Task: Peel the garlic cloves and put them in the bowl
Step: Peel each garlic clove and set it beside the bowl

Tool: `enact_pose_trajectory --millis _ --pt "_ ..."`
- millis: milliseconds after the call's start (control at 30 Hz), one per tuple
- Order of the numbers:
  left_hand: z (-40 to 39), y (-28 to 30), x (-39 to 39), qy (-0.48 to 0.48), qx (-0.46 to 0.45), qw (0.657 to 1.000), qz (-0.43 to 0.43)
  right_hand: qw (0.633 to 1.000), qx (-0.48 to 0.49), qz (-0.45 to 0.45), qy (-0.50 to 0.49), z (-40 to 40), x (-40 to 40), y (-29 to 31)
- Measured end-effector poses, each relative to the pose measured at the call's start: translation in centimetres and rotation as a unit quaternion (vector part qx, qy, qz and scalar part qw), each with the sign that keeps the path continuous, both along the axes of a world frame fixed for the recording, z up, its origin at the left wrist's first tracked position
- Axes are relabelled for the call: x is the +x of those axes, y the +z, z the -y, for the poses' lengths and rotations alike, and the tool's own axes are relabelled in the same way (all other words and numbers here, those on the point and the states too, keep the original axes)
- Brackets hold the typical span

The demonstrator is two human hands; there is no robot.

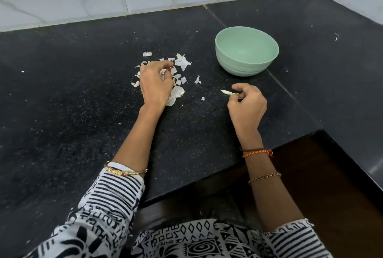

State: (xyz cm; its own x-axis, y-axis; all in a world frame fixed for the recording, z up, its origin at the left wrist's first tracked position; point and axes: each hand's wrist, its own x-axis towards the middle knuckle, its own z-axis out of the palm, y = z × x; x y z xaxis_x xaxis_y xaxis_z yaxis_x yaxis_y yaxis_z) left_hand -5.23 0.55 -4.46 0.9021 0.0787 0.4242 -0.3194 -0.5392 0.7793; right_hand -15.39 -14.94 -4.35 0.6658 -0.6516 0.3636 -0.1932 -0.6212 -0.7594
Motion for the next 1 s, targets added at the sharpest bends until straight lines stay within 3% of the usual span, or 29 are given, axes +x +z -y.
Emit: enact_pose_trajectory --millis 133,300,767,1000 --pt "0.0 -0.3 0.2 -0.004 -0.004 1.0 -0.015 0.998 -0.002 0.055 0.032 -0.9 0.4 0.2" --pt "-0.4 0.1 0.3 0.01 -0.049 0.999 -0.02 0.982 -0.033 0.107 0.153 -3.3 2.8 1.3" --pt "-3.4 -0.3 4.3 0.104 -0.05 0.993 0.031 0.965 -0.002 -0.016 0.263 -5.2 11.4 2.3" --pt "-3.7 -0.4 4.7 0.118 -0.051 0.992 0.007 0.922 -0.114 -0.07 0.364 -4.8 12.4 1.0"
